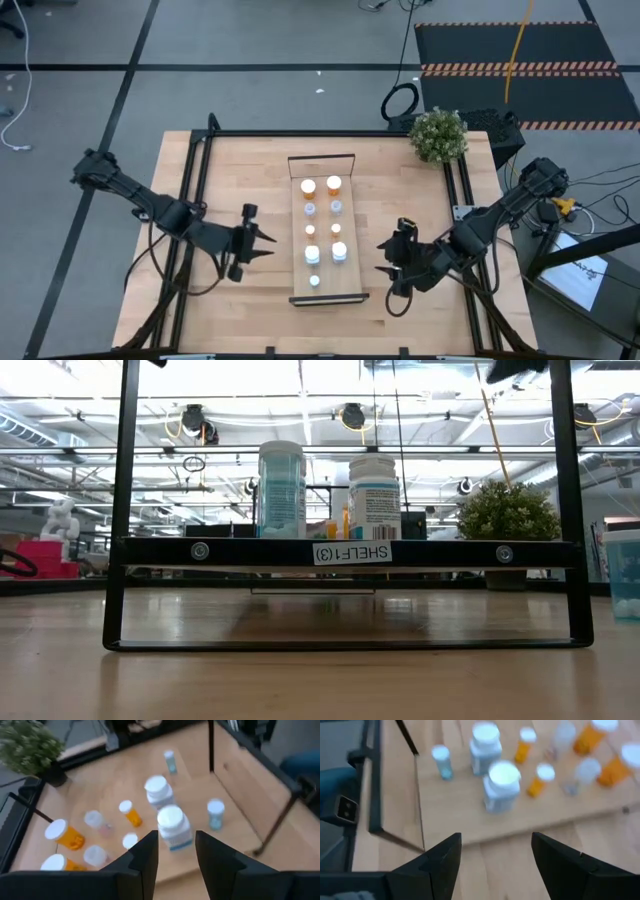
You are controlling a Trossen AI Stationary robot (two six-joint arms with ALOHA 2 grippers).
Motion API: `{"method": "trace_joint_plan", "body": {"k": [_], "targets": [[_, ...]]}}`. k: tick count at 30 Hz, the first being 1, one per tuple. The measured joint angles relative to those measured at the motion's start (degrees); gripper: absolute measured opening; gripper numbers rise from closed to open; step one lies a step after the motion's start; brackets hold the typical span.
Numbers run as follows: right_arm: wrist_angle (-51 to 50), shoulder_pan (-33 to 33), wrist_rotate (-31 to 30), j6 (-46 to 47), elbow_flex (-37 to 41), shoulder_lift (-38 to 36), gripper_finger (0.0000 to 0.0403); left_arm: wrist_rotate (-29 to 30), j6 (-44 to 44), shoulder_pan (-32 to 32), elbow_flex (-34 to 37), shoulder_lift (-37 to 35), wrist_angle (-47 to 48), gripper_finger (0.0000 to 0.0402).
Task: Pick and place medicine bottles onto shelf by color
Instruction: Put the blue medicine bottle on the shelf
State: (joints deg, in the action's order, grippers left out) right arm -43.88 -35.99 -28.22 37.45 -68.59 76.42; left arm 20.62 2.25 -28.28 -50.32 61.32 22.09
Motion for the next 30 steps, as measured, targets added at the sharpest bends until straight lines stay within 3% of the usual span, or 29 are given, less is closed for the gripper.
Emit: {"method": "trace_joint_plan", "body": {"k": [8, 19, 26, 30], "targets": [[0.2, -2.9, 0.0, 12.8, 6.0, -0.1, 0.0235, 0.0, 0.2, -1.1, 10.5, -2.1, -18.5, 0.0133], [5.5, -3.5, 5.8, 21.9, 17.5, 0.0, 0.0235, 0.5, -3.7, -2.1, 13.2, -2.1, -23.4, 0.0134], [5.9, -3.5, 5.8, 21.5, 20.1, 0.0, 0.0235, 0.6, -5.1, -6.2, 13.2, -2.0, -25.9, 0.0134], [5.9, -3.5, 6.0, 20.7, 21.0, 0.0, 0.0235, 4.5, -5.7, -8.3, 13.2, -0.9, -26.1, 0.0134]]}}
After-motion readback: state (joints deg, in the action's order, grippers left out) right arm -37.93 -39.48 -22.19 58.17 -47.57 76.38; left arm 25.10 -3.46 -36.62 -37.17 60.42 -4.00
